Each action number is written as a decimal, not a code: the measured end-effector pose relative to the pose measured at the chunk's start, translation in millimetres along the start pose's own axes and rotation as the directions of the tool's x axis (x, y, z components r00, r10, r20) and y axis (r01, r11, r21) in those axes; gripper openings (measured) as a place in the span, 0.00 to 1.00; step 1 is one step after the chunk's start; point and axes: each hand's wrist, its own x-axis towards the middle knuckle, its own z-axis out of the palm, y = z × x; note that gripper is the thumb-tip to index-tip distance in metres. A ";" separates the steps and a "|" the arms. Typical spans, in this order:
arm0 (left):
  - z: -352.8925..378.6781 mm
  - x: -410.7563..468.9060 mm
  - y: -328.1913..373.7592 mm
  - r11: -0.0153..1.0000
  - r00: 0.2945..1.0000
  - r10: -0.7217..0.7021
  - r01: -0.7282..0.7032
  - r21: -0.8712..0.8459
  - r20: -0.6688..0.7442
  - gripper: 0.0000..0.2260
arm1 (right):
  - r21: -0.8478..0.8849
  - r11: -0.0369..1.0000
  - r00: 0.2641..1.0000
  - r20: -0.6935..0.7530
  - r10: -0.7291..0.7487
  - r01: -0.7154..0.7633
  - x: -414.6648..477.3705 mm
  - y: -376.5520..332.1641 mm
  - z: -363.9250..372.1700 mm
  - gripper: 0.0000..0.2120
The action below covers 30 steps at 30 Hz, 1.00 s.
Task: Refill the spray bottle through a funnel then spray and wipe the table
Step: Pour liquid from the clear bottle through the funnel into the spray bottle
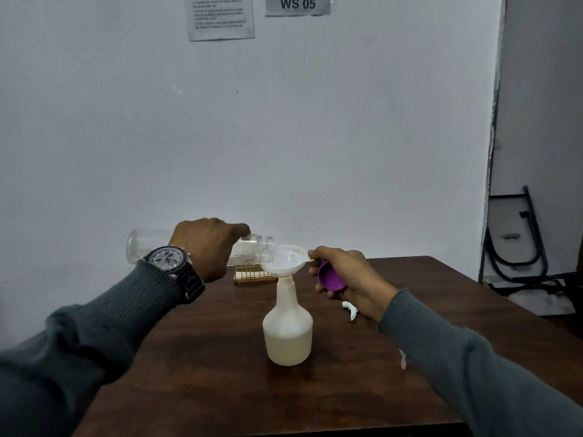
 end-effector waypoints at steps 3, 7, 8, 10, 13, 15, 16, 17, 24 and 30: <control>-1.3 0.7 0.1 1.000 1.000 0.001 -0.001 -0.001 0.006 0.31 | 0.002 1.000 1.000 -0.001 0.001 -0.001 -0.4 -0.2 -0.3 0.09; -2.7 0.7 0.8 1.000 1.000 0.001 -0.001 0.008 0.009 0.31 | 0.006 1.000 1.000 -0.002 0.001 -0.001 -0.5 0.1 -0.4 0.09; -3.0 0.8 0.9 1.000 1.000 0.001 -0.001 0.011 0.010 0.31 | 0.006 1.000 1.000 -0.001 0.001 -0.001 -0.5 0.2 -0.6 0.09; -4.2 1.0 1.4 1.000 1.000 0.003 -0.003 0.026 0.006 0.31 | 0.007 1.000 1.000 0.001 0.000 0.000 -0.5 0.4 -0.8 0.08; -7.0 1.3 2.8 0.998 1.000 0.006 -0.006 0.062 0.000 0.30 | 0.004 1.000 1.000 0.001 0.001 -0.001 -0.4 0.5 -1.0 0.09; -9.1 0.7 3.6 0.997 1.000 0.008 -0.008 0.082 -0.002 0.29 | 0.005 1.000 1.000 -0.001 0.000 0.000 -0.5 0.6 -1.0 0.09; -9.5 0.5 3.7 0.996 1.000 0.008 -0.008 0.087 -0.001 0.29 | 0.005 1.000 1.000 0.000 0.000 0.000 -0.5 0.7 -1.0 0.09; -9.7 0.3 3.8 0.996 1.000 0.010 -0.010 0.087 0.001 0.30 | 0.004 1.000 1.000 -0.001 -0.001 0.001 -0.4 0.9 -1.1 0.09; -7.3 5.9 2.0 0.991 0.998 0.054 -0.049 0.127 -0.034 0.30 | 0.030 0.999 1.000 -0.004 0.018 -0.018 0.4 1.5 -0.3 0.08; -9.0 12.9 3.2 0.960 0.992 0.116 -0.099 0.260 -0.050 0.26 | 0.052 0.998 0.999 0.007 0.039 -0.040 1.1 3.4 -1.9 0.08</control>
